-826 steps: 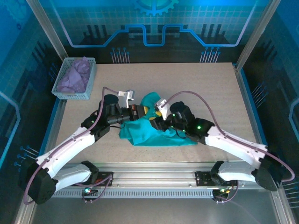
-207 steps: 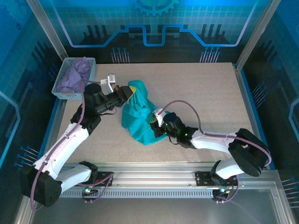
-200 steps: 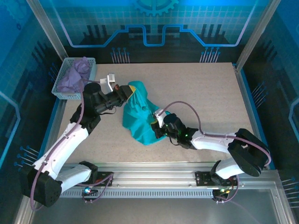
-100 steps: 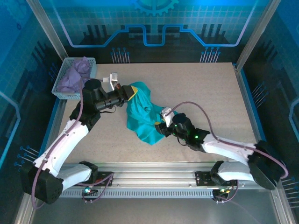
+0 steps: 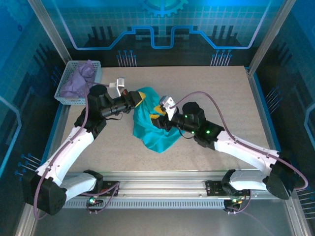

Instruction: Fold the inside-out t-shirt

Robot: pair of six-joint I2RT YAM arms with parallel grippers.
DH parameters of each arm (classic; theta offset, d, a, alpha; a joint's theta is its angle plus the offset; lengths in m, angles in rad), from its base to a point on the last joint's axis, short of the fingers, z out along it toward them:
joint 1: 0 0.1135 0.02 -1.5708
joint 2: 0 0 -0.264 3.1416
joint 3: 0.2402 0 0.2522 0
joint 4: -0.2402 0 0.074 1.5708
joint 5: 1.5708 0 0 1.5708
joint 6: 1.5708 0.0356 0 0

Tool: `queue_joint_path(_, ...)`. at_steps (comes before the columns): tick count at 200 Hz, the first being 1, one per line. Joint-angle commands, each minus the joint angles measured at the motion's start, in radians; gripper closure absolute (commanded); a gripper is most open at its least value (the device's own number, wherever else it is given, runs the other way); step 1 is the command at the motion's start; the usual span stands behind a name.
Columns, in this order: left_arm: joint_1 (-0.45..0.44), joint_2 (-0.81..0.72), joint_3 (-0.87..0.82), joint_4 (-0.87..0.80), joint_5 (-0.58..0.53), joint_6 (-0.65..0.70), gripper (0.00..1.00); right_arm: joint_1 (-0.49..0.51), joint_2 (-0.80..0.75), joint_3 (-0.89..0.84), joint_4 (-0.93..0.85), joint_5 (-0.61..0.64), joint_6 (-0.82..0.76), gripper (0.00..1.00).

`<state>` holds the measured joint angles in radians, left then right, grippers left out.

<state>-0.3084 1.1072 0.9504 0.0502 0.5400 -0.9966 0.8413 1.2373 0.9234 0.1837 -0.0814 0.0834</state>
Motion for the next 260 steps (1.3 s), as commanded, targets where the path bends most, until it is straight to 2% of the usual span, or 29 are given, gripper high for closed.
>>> queue_joint_path(1,0.009,-0.001,-0.002,0.048,0.026,-0.013,1.00,-0.007,0.044,0.049,-0.042,-0.025,-0.011,0.60)
queue_joint_path(23,0.008,-0.003,-0.004,0.049,0.026,-0.012,1.00,-0.011,0.069,0.064,-0.044,-0.021,-0.004,0.68)
queue_joint_path(79,0.008,0.005,-0.008,0.047,0.018,0.001,1.00,-0.018,0.056,0.067,-0.057,-0.014,0.010,1.00)
queue_joint_path(117,0.008,0.012,-0.018,0.050,0.012,0.008,1.00,-0.032,0.024,0.077,-0.067,-0.057,0.042,1.00)
queue_joint_path(158,0.008,0.016,-0.021,0.016,-0.019,0.059,1.00,-0.076,-0.009,0.083,-0.023,-0.194,0.150,1.00)
queue_joint_path(195,0.008,0.026,-0.033,-0.019,-0.076,0.130,1.00,-0.099,0.005,0.166,-0.010,-0.300,0.272,1.00)
queue_joint_path(239,0.009,0.042,-0.033,-0.047,-0.117,0.209,0.99,-0.114,0.053,0.265,-0.113,-0.293,0.303,1.00)
queue_joint_path(260,0.009,0.028,-0.021,-0.096,-0.164,0.267,0.93,-0.114,0.065,0.286,-0.159,-0.284,0.277,1.00)
